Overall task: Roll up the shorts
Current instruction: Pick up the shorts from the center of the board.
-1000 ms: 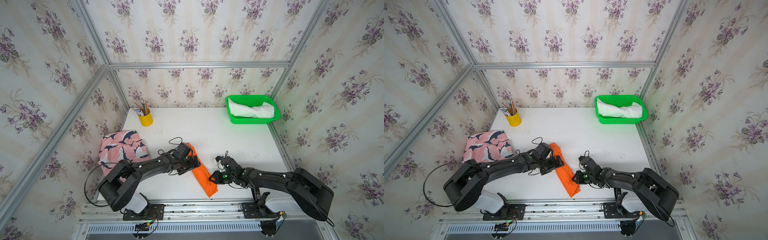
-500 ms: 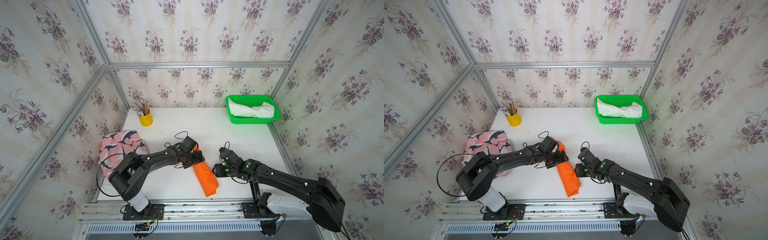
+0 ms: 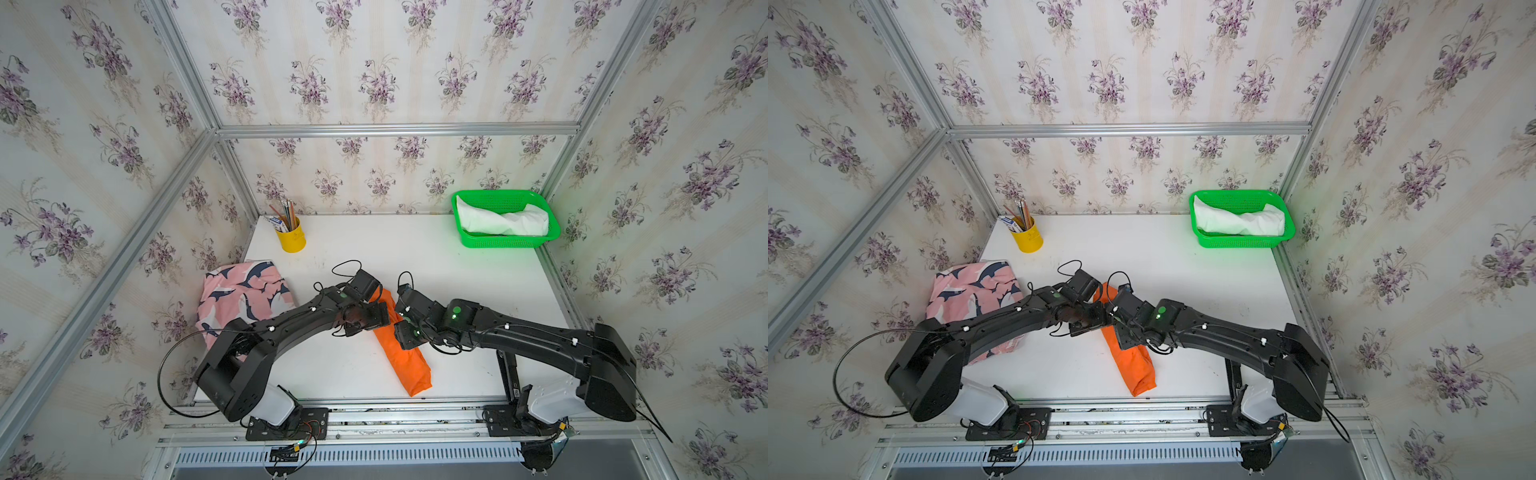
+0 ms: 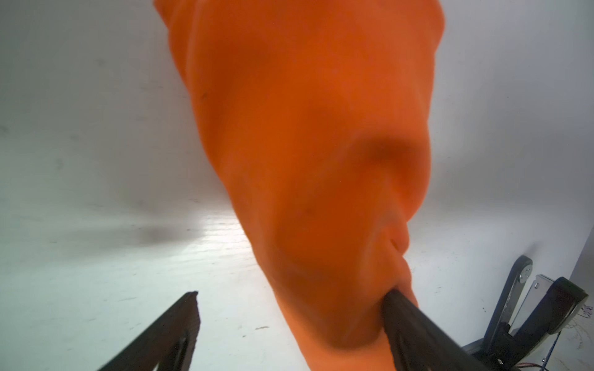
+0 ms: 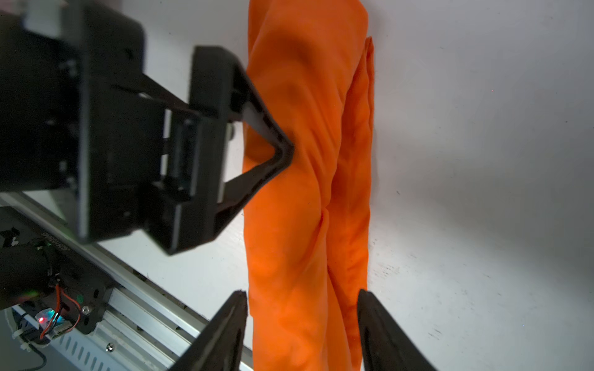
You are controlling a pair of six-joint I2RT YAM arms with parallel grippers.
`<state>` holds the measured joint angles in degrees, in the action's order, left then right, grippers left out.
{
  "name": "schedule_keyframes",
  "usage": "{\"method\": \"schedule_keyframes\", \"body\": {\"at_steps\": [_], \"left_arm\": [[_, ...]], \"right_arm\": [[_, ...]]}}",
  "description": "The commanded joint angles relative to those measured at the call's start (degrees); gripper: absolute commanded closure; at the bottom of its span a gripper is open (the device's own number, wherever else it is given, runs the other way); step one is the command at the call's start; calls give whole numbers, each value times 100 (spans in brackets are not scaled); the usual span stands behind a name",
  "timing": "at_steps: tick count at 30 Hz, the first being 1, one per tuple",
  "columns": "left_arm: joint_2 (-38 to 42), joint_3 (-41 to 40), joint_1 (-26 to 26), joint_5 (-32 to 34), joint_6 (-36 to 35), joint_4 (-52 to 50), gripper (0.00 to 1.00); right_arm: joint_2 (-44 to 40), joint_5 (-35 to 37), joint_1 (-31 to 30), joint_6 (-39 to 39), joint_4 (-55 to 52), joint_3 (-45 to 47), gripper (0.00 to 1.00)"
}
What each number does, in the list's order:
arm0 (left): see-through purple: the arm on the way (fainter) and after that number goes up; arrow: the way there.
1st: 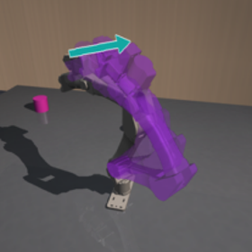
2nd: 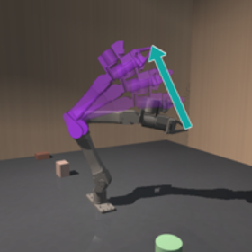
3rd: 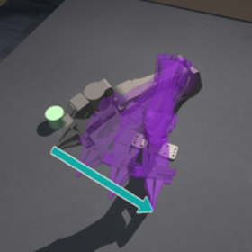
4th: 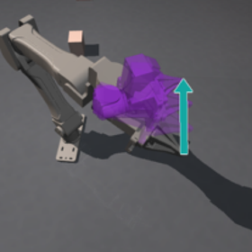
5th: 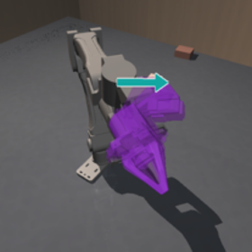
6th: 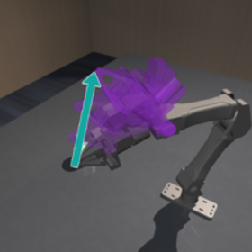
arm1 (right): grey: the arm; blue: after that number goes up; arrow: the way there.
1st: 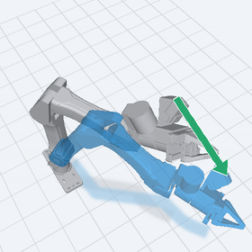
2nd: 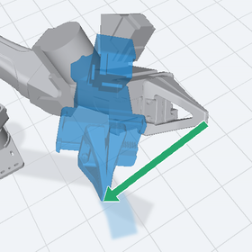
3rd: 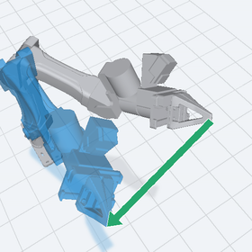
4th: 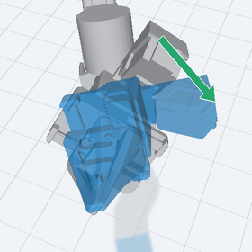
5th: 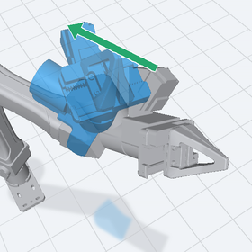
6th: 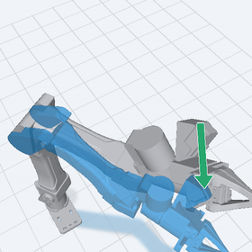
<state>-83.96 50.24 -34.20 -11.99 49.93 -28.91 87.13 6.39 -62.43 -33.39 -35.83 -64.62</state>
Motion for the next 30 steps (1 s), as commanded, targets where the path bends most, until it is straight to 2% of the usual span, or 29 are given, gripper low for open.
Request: {"method": "schedule_keyframes", "body": {"at_steps": [1,7,16,21,25,28,30], "left_arm": [[165,-110,110,74,-201,-128,9],[-52,-138,98,-290,-296,138,14],[-335,7,81,-347,-354,220,14],[-416,87,80,-330,-367,195,14],[-461,156,82,-297,-393,106,14],[-426,152,80,-175,-410,28,14],[-420,144,80,-124,-405,16,14]], "right_arm": [[195,-137,27,122,127,-109,35],[557,-761,260,276,586,-18,33],[833,-1453,652,547,996,216,27],[1121,-1712,956,808,1223,406,17],[1461,-2143,1267,860,1632,721,15],[1721,-2510,1372,839,1939,959,21],[1870,-2740,1400,804,2129,1061,35]]}}
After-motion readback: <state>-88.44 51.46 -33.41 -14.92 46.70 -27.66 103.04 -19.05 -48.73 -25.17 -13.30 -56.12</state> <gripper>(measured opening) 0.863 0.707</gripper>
